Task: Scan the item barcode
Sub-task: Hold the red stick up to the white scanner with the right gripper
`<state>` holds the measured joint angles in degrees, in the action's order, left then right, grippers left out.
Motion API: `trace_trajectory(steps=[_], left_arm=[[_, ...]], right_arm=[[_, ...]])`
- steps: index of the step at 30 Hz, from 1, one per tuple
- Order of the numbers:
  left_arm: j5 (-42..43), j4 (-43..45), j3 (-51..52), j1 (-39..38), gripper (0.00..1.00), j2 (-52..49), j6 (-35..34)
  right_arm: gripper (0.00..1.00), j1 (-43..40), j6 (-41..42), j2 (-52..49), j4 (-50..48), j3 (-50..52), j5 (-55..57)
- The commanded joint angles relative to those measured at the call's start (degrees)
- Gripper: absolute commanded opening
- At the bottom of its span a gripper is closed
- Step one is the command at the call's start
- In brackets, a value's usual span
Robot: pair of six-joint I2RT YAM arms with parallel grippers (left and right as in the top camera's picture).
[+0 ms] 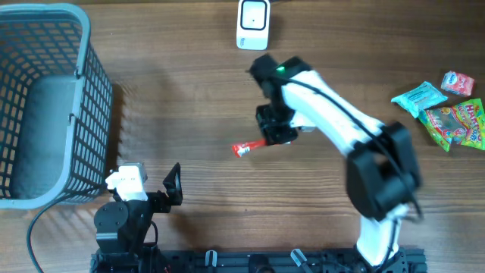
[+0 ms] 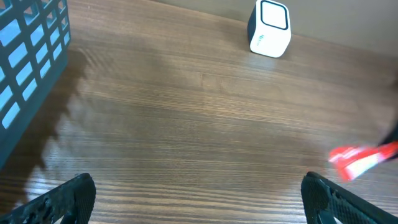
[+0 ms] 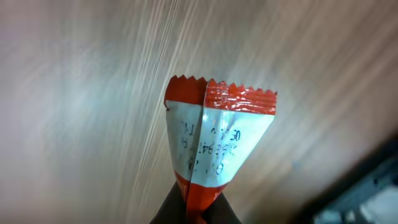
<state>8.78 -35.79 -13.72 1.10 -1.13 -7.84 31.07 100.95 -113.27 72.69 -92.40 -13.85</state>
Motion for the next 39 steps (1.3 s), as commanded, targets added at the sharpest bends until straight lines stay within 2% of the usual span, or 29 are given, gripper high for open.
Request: trace_trajectory(steps=[1, 7, 9, 11, 13, 17, 21, 24, 26, 28, 31, 34, 37, 39], left_arm=[[-0.52, 0.31, -0.04, -0.24, 1.00, 0.35, -0.11], [-0.52, 0.31, -0.04, -0.26, 1.00, 0.35, -0.11], [-0.52, 0.31, -0.04, -0.26, 1.00, 0.35, -0.11], [-0.55, 0.31, -0.04, -0.26, 1.00, 0.35, -0.11], [-0.55, 0.31, -0.04, -0.26, 1.00, 0.35, -0.11], [-0.52, 0.31, -0.04, -0.26, 1.00, 0.35, -0.11], [-0.55, 0.31, -0.04, -0.26, 1.00, 0.35, -0.11], [-0.52, 0.31, -0.04, -0.24, 1.00, 0.35, -0.11], [-0.55, 0.31, -0.04, -0.24, 1.00, 0.35, -0.13], [-0.55, 0.31, -0.04, -0.26, 1.00, 0.35, -0.13], [-0.55, 0.31, -0.04, -0.26, 1.00, 0.35, -0.11], [-0.55, 0.31, -0.04, -0.26, 1.00, 0.35, -0.11], [-0.52, 0.31, -0.04, -0.26, 1.00, 0.35, -0.11], [-0.52, 0.31, -0.04, -0.26, 1.00, 0.35, -0.11]], right_arm=[[0.04, 0.31, 6.01, 6.82, 0.70, -0.39, -4.33], [0.04, 0.31, 7.17, 8.61, 2.80, -0.39, -7.15], [0.04, 0.31, 3.08, 8.61, -0.15, -0.39, -3.91], [0.04, 0.31, -5.46, 8.61, -8.04, -0.39, 5.38], [0.05, 0.31, -10.64, 8.61, -14.19, -0.39, 14.71], [0.04, 0.31, -24.24, 7.37, -31.61, -0.09, 39.76], [0.04, 0.22, -35.63, 5.38, -52.15, -0.09, 47.74], [0.04, -0.81, -44.30, 1.60, -63.45, -0.09, 47.82], [0.05, -1.49, -45.51, -0.72, -66.47, -0.09, 48.24], [0.05, -2.84, -52.33, -4.39, -77.37, -0.09, 47.50], [0.04, -4.92, -62.14, -9.97, -92.65, -0.09, 38.23], [0.05, -7.15, -64.74, -15.63, -106.57, -0.11, 29.29], [0.04, -8.94, -64.78, -20.68, -114.84, -0.11, 25.97], [0.05, -9.75, -64.72, -24.24, -119.51, -0.13, 19.37]])
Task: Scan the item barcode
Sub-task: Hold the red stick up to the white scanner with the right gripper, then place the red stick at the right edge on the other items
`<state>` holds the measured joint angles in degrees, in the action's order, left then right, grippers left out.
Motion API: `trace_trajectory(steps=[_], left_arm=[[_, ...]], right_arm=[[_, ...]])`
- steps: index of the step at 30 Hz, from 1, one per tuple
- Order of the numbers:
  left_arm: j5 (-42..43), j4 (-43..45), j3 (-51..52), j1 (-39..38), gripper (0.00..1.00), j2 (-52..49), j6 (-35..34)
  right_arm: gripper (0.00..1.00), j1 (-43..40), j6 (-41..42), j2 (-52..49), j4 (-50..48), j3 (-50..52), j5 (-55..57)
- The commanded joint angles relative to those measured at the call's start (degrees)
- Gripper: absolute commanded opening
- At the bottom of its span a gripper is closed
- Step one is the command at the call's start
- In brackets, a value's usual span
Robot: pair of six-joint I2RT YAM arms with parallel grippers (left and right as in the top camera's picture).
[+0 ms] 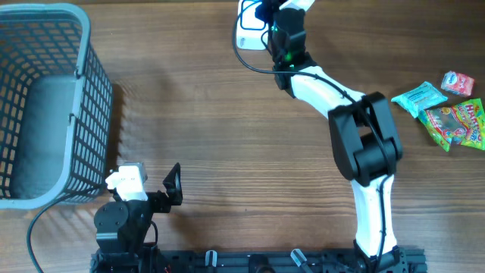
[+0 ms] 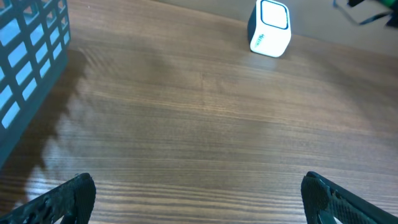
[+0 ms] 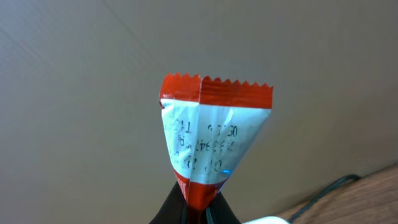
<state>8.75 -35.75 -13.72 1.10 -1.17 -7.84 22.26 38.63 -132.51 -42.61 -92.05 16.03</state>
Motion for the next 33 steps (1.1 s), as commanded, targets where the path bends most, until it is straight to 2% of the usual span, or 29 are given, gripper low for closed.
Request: trace_trajectory(steps=[1, 4, 8, 15, 21, 23, 26, 28, 31, 33], left_arm=[[-0.50, 0.26, -0.04, -0.26, 1.00, 0.39, -0.11], [-0.50, 0.26, -0.04, -0.26, 1.00, 0.39, -0.11], [-0.50, 0.26, -0.04, -0.26, 1.00, 0.39, -0.11], [-0.50, 0.26, -0.04, -0.26, 1.00, 0.39, -0.11], [-0.50, 0.26, -0.04, -0.26, 1.00, 0.39, -0.11], [-0.52, 0.26, -0.04, -0.26, 1.00, 0.39, -0.11], [-0.50, 0.26, -0.04, -0.26, 1.00, 0.39, -0.11], [-0.50, 0.26, -0.04, -0.26, 1.00, 0.39, -0.13], [-0.50, 0.26, -0.04, -0.26, 1.00, 0.39, -0.11], [-0.50, 0.26, -0.04, -0.26, 1.00, 0.39, -0.11]], right_arm=[[0.05, -1.03, -2.45, -6.23, -5.84, -0.46, -12.28], [0.05, -1.07, -0.70, -9.94, -10.01, -0.48, -15.34], [0.04, -1.05, 0.85, -12.61, -10.49, -0.50, -17.03], [0.04, -1.29, -11.23, -12.98, -12.61, -0.50, -17.79], [0.04, -5.31, -7.43, -12.04, -26.51, -0.52, -27.39], [0.04, -7.02, -7.43, -10.19, -26.58, -0.50, -27.74], [0.05, -9.73, -9.20, -6.03, -20.76, -0.50, -27.58], [0.04, -11.96, -13.25, -1.49, -9.92, -0.50, -25.11], [0.04, -14.82, -22.18, 5.88, 9.99, -0.50, -12.15], [0.04, -16.90, -24.13, 9.81, 21.00, -0.50, 0.07]])
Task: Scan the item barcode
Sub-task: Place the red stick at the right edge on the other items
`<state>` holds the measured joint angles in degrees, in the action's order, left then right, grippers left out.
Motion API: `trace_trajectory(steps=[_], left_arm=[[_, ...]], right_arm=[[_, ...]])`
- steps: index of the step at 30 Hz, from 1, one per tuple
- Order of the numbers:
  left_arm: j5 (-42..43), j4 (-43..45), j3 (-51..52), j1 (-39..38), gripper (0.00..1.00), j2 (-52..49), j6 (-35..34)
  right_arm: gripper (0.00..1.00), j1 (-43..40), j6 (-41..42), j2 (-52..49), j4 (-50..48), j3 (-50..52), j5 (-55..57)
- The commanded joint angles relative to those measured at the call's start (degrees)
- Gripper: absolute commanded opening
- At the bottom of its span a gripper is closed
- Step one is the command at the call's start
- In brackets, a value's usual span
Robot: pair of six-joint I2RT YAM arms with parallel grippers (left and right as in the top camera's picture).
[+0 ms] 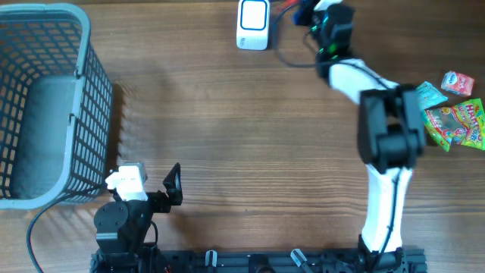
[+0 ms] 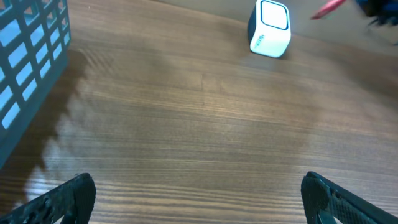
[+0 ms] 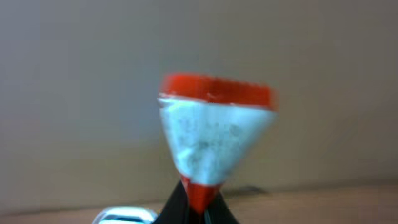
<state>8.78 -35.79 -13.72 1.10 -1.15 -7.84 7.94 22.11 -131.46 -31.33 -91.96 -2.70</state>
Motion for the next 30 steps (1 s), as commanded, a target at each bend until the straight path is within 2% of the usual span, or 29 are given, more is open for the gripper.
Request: trace_trajectory(steps=[1, 6, 8, 11, 12, 14, 16, 19, 23, 30], left_arm=[[-0.52, 0.31, -0.04, -0.24, 1.00, 0.37, -0.11], [-0.55, 0.31, -0.04, -0.26, 1.00, 0.37, -0.11], [-0.55, 0.31, -0.04, -0.26, 1.00, 0.37, -0.11], [-0.52, 0.31, -0.04, -0.26, 1.00, 0.37, -0.13], [-0.55, 0.31, -0.04, -0.26, 1.00, 0.37, -0.13], [-0.52, 0.31, -0.04, -0.26, 1.00, 0.37, -0.11], [-0.52, 0.31, -0.04, -0.24, 1.00, 0.37, -0.11], [-0.55, 0.31, -0.04, -0.26, 1.00, 0.37, -0.13], [-0.52, 0.31, -0.04, -0.24, 1.00, 0.37, -0.11], [-0.52, 0.31, -0.04, -0.26, 1.00, 0.37, -0.11]], right_arm=[[0.04, -3.69, -7.58, 9.94, 13.97, -0.59, 23.08], [0.04, -13.05, -5.14, 11.34, 35.19, -0.55, 32.76], [0.04, -18.47, 1.77, 9.77, 44.17, -0.26, 32.63], [0.04, -23.93, 6.82, 6.38, 49.77, -0.15, 30.86], [0.08, -25.11, 7.69, 5.64, 50.69, -0.15, 30.45], [0.60, -27.19, 7.80, 4.59, 51.34, -0.15, 29.07], [1.00, -28.50, 6.29, 5.18, 51.25, -0.24, 27.98], [1.00, -28.46, 1.16, 8.83, 49.37, -0.31, 26.14], [1.00, -27.85, 0.39, 19.32, 49.05, -0.31, 24.76], [1.00, -26.71, 0.39, 40.96, 55.04, -0.28, 2.64]])
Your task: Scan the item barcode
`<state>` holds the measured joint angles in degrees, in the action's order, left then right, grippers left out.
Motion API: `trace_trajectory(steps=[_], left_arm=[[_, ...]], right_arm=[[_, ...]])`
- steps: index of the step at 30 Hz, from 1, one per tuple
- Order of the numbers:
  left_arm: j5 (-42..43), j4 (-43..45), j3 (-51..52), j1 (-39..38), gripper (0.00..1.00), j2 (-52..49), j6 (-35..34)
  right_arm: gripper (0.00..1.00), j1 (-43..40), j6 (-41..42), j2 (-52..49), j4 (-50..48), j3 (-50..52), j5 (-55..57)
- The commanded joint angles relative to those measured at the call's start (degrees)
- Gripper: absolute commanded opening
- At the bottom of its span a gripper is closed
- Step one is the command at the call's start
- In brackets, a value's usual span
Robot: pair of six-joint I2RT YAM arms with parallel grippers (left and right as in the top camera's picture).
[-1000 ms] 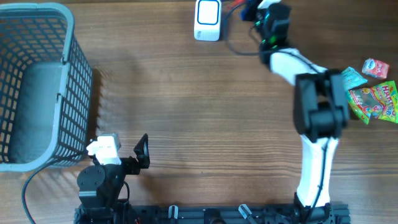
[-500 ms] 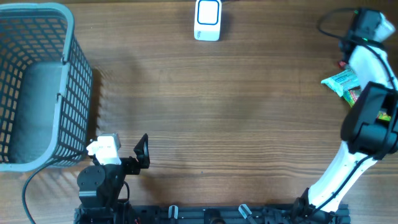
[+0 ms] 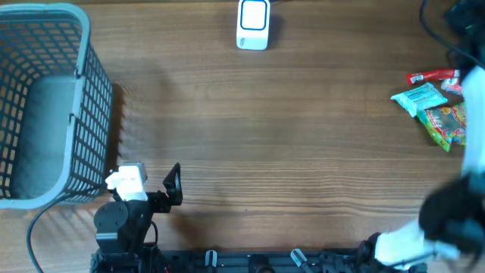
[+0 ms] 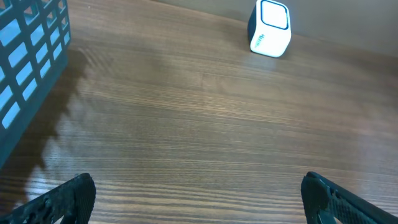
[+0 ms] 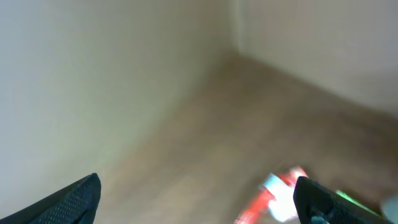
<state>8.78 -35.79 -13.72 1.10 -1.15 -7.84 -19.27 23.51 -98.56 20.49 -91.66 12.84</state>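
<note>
The red-and-white packet (image 3: 430,76) lies on the table at the far right, beside the snack pile. The right wrist view shows it blurred (image 5: 273,194), below and apart from the fingers. My right gripper (image 5: 199,202) is open and holds nothing; its arm (image 3: 476,121) runs along the right edge of the overhead view. The white barcode scanner (image 3: 253,24) stands at the back centre, also seen in the left wrist view (image 4: 270,28). My left gripper (image 4: 199,199) is open over bare table at the front left (image 3: 173,186).
A grey mesh basket (image 3: 76,114) fills the left side, its corner showing in the left wrist view (image 4: 31,43). At the right lie a teal packet (image 3: 418,97), a colourful gummy bag (image 3: 447,123) and a pink packet (image 3: 456,85). A cable trails near the top right corner.
My right gripper was shut on the red packet just right of the scanner. Now it is open at the far right, and the packet lies on the table by the snack pile.
My right gripper first held the red packet over the middle of the table. Then it held the packet at the scanner, then just right of it. Now the packet lies by the snack pile and that gripper is open. The left arm never moved.
</note>
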Motion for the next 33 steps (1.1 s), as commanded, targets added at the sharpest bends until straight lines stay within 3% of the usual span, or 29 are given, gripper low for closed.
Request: trace_trajectory(steps=[1, 8, 14, 18, 23, 28, 33], left_arm=[[-0.52, 0.31, -0.04, -0.26, 1.00, 0.37, -0.11], [-0.52, 0.31, -0.04, -0.26, 1.00, 0.37, -0.11], [-0.52, 0.31, -0.04, -0.26, 1.00, 0.37, -0.11], [-0.52, 0.31, -0.04, -0.26, 1.00, 0.37, -0.13], [-0.52, 0.31, -0.04, -0.26, 1.00, 0.37, -0.11], [-0.52, 0.31, -0.04, -0.26, 1.00, 0.37, -0.11], [-0.52, 0.31, -0.04, -0.26, 1.00, 0.37, -0.13]], right_arm=[[1.00, 0.50, -1.01, 11.54, 5.66, -0.59, -16.39], [1.00, 0.50, -5.44, 33.88, 19.06, -0.59, -27.93], [0.99, 0.50, -5.33, 49.20, 33.68, -0.59, -27.54], [1.00, 0.50, -5.33, 55.28, 47.47, -0.59, -27.54], [1.00, 0.50, -5.46, 55.82, 62.84, -0.59, -23.06], [1.00, 0.50, -4.04, 55.89, 65.64, -0.17, -19.21], [1.00, 4.92, -5.51, 65.59, 50.97, 9.27, -18.80]])
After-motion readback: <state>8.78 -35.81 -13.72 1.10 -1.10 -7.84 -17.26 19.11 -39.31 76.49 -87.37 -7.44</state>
